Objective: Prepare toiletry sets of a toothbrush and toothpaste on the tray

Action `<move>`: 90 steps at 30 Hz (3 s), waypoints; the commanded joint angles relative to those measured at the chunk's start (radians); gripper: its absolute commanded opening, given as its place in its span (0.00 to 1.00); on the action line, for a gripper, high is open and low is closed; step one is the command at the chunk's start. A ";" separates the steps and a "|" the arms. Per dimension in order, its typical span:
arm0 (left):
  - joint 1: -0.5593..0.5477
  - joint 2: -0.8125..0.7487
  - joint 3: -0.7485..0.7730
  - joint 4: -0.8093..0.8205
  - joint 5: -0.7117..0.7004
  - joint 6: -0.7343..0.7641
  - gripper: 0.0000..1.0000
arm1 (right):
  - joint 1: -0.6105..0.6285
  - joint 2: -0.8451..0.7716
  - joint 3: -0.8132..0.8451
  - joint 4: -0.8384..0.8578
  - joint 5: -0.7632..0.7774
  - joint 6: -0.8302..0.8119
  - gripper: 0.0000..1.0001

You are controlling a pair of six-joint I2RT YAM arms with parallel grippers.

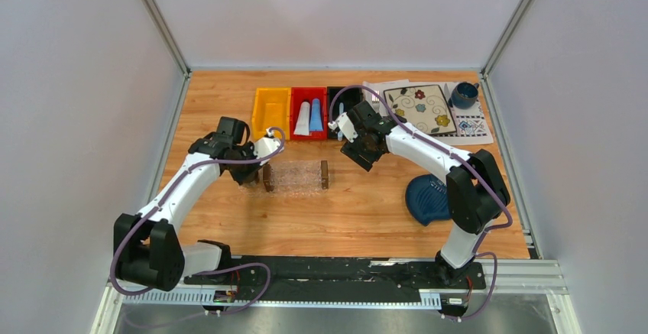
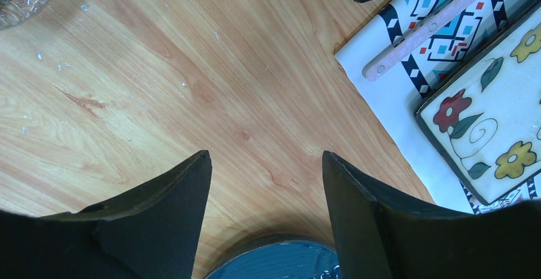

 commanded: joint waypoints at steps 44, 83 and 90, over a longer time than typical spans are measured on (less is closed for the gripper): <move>-0.047 -0.007 -0.042 0.063 -0.014 -0.009 0.00 | -0.001 -0.020 0.000 0.006 0.020 -0.007 0.68; -0.062 -0.021 -0.036 0.003 -0.080 0.009 0.12 | 0.007 -0.020 0.000 0.005 0.021 -0.007 0.69; -0.062 -0.024 -0.030 0.006 -0.086 0.005 0.28 | 0.008 -0.022 0.000 0.003 0.023 -0.007 0.69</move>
